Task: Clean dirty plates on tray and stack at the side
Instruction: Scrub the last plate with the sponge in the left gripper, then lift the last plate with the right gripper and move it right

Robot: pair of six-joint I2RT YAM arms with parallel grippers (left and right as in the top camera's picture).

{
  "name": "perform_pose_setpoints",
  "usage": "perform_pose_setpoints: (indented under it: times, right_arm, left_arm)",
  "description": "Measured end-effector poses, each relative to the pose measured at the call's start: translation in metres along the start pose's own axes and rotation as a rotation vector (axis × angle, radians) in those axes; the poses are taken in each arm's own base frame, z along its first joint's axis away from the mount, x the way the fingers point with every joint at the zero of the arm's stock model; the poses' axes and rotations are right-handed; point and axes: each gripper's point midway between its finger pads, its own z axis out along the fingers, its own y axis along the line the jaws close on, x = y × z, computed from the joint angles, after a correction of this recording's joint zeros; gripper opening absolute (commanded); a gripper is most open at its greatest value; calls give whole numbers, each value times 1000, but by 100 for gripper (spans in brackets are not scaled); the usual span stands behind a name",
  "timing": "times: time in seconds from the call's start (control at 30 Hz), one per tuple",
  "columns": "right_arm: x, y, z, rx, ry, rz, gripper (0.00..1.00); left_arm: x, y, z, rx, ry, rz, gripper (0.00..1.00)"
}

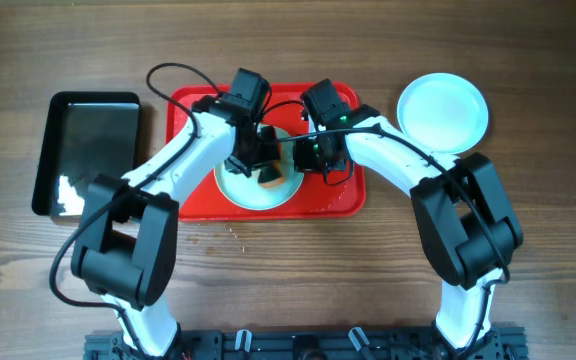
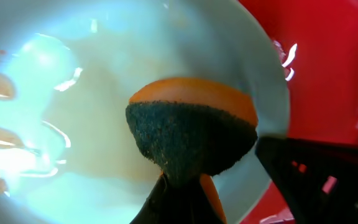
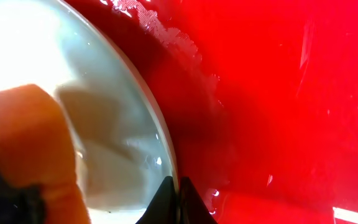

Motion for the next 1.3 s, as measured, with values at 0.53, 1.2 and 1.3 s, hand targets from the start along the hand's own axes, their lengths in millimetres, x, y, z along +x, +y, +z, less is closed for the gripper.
perform_pose_setpoints:
  times: [0.53,1.2,1.3]
  right_arm:
    - [3,-2,0,11,13,4,4]
    - [-78,-5,-134,321,-326,-187,4]
    - [-98,-11,-189,460,-461,-276,4]
  left_arm:
    - [-17,81,6,-372,-181,-13,4]
    - [-34,87,-129,-432,-405,-55,4]
    - [-36,103,-128,-433,-391,-102,4]
